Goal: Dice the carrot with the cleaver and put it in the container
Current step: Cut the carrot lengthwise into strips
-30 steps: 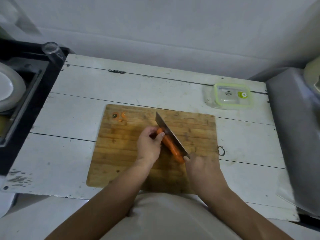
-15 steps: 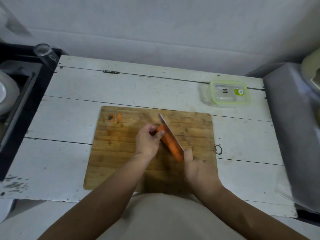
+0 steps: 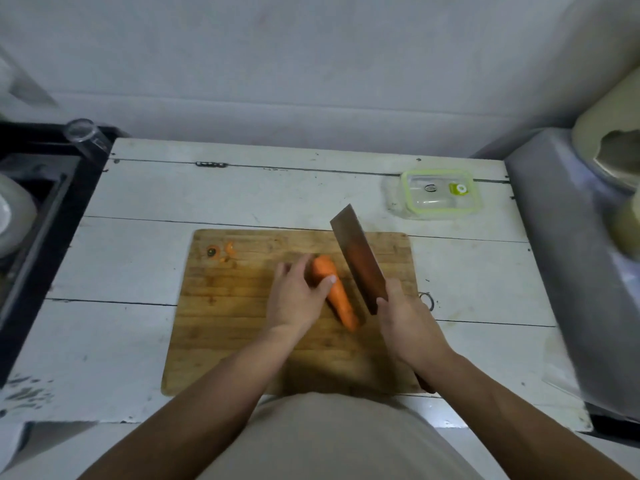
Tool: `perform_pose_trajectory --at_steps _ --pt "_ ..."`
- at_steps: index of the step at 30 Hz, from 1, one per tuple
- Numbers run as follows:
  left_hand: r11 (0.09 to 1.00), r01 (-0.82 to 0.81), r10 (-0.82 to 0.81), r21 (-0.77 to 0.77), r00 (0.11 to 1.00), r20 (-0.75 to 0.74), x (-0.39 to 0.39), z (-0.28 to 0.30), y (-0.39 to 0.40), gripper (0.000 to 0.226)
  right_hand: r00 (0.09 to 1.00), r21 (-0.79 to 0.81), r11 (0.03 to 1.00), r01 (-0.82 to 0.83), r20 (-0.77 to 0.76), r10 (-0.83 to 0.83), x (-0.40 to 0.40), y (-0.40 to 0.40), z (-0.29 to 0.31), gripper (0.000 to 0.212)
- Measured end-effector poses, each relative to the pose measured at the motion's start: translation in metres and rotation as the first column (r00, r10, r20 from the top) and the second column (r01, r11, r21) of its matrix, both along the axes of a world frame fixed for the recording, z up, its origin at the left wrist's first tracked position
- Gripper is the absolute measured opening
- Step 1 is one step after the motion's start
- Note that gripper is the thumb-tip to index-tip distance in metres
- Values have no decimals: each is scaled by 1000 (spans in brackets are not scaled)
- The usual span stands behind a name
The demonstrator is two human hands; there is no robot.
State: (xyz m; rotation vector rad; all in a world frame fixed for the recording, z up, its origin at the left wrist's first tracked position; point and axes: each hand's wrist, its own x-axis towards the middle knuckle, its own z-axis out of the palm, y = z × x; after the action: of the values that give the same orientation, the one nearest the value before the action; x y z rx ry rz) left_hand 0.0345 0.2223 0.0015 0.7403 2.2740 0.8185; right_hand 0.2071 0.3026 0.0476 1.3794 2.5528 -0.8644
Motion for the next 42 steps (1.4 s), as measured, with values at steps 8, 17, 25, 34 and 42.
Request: perform_pose_trajectory --at_steps 8,17,25,34,42 --pt "994 -41 53 -97 991 122 1 7 22 55 982 -46 985 166 -80 -169 20 15 -3 11" --pt "975 -221 200 21 916 349 -10 2 -19 59 963 -193 959 209 -132 -237 18 19 9 13" --pt "910 -396 304 125 840 450 -4 -1 -24 48 990 19 992 -127 -62 128 7 -34 28 24" --pt "865 -482 363 137 791 492 -2 -2 -15 35 979 39 981 -192 83 188 -12 -40 41 19" --pt "868 -469 356 159 814 460 -1 -6 -12 30 981 46 984 -172 100 167 -18 -45 45 17"
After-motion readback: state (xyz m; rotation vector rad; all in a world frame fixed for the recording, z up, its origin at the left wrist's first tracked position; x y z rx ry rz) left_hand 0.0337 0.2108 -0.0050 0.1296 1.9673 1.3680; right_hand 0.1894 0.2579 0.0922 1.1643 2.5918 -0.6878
